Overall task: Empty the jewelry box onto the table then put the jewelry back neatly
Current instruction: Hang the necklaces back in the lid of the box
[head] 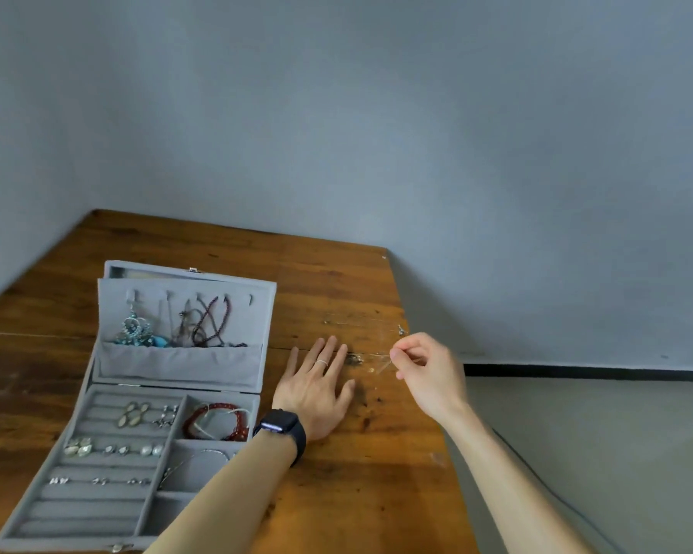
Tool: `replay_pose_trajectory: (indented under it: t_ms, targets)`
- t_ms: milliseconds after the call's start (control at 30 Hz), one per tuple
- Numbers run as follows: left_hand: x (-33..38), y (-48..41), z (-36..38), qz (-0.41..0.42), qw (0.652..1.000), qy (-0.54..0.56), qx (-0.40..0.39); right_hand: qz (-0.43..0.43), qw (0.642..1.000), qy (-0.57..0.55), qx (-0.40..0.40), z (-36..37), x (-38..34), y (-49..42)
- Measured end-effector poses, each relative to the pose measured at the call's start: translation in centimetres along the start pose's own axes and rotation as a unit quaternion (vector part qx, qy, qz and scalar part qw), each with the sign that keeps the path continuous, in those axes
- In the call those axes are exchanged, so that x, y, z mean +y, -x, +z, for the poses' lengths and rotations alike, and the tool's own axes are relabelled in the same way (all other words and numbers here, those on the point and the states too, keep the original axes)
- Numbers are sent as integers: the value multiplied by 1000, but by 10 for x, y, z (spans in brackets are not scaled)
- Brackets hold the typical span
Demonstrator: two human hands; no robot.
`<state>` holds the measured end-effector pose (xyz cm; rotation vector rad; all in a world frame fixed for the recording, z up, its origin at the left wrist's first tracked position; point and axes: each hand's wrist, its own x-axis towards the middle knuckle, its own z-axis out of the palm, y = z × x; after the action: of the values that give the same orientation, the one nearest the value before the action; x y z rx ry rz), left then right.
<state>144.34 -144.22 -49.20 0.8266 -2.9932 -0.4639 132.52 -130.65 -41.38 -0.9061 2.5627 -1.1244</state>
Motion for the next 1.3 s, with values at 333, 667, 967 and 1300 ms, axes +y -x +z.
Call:
replay_pose_trajectory:
  t_ms: [333,667,967,1300]
  targets:
    - [-3,-1,8,3,999,11,43,7,996,-81,-38,37,-18,-61]
    - [-4,-1,8,-1,999,12,53,70,997,-12,-20,26,32,-76]
    - [-3,0,5,-1,999,11,46,83,992,95,-5,15,71,-84]
    - [32,-36,-3,89,990,-93,50,78,995,48,25,17,89,-82]
